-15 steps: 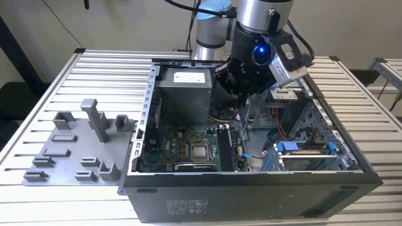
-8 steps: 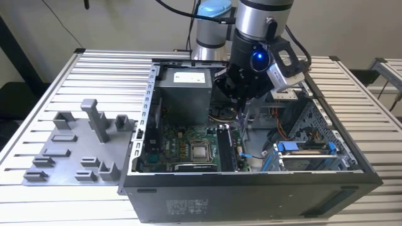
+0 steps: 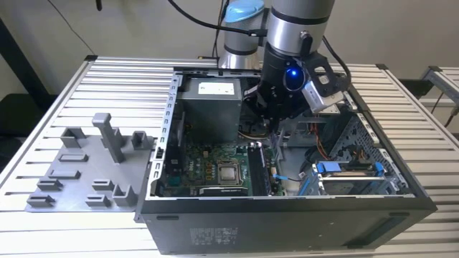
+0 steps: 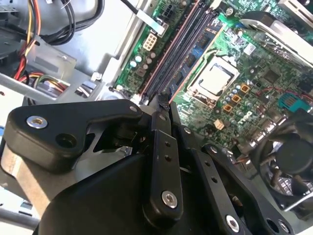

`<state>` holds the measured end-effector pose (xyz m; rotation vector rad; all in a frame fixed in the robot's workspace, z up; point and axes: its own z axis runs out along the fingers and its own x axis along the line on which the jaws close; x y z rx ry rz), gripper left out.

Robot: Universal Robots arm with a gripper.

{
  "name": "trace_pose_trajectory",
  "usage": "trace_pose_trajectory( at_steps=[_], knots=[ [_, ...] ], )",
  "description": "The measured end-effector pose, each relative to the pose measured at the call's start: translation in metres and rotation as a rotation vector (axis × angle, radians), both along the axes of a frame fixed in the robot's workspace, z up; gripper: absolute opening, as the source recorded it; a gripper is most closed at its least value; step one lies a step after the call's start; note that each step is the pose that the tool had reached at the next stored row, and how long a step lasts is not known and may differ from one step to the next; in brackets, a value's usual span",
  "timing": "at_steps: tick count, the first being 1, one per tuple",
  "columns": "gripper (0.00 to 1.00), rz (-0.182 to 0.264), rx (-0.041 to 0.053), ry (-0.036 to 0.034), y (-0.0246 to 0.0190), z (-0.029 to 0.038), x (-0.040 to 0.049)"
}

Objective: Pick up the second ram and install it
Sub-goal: 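Insert the second ram into the second slot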

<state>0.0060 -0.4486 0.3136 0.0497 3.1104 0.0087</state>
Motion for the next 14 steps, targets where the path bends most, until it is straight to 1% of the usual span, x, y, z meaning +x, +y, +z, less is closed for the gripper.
trace_pose_trajectory(
  at_steps=[3,11,13,14],
  knots=[
    [0.14,0.000,-0.0007,-0.0017,0.0003,-0.0040,0.0000],
    [0.14,0.000,-0.0007,-0.0011,0.0003,-0.0178,-0.0020],
    [0.14,0.000,-0.0007,0.0009,0.0003,-0.0191,-0.0021],
    [0.14,0.000,-0.0007,0.0035,0.0003,-0.0197,-0.0020]
  ],
)
